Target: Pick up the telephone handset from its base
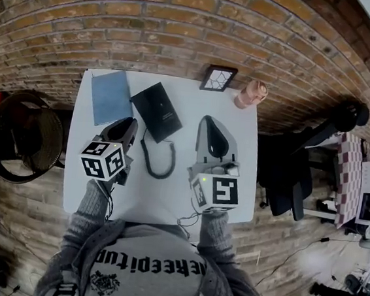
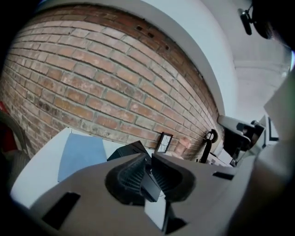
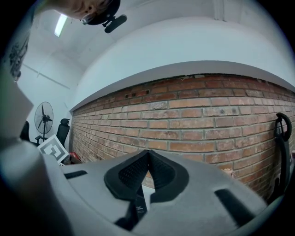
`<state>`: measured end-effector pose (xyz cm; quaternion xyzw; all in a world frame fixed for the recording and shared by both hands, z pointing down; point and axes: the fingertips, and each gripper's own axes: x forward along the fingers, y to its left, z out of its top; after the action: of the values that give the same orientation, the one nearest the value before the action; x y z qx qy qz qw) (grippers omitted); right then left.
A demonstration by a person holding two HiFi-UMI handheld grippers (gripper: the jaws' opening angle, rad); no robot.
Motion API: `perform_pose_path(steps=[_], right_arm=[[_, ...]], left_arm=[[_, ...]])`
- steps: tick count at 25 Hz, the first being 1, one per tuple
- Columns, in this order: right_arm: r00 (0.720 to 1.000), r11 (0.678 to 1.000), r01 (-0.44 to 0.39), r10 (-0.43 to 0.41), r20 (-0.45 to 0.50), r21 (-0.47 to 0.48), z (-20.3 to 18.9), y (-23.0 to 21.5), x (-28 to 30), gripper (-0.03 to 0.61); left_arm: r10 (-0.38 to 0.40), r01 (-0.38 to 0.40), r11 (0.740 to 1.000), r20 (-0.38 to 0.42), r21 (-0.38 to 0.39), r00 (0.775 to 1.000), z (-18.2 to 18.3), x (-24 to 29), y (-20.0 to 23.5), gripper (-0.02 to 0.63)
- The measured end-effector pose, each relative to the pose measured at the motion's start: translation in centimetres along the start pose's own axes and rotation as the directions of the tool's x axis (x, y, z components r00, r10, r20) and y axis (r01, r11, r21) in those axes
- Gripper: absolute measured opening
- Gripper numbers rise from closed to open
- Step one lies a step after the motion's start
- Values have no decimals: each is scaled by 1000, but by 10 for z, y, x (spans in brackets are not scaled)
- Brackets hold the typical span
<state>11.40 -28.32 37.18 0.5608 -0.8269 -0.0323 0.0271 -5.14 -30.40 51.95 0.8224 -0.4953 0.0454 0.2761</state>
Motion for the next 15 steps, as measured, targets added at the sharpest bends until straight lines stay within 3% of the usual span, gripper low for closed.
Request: perform_pose_path(steps=[10, 15], right_arm=[[997, 999, 51, -51, -64, -1, -21, -14, 4, 5], [992, 997, 78, -78, -100, -7, -29, -21, 5, 5]], left_arm=[[-101, 76, 974, -107, -214, 989, -47, 48, 23, 58], [-136, 93, 959, -148, -267, 980, -66, 65, 29, 95]])
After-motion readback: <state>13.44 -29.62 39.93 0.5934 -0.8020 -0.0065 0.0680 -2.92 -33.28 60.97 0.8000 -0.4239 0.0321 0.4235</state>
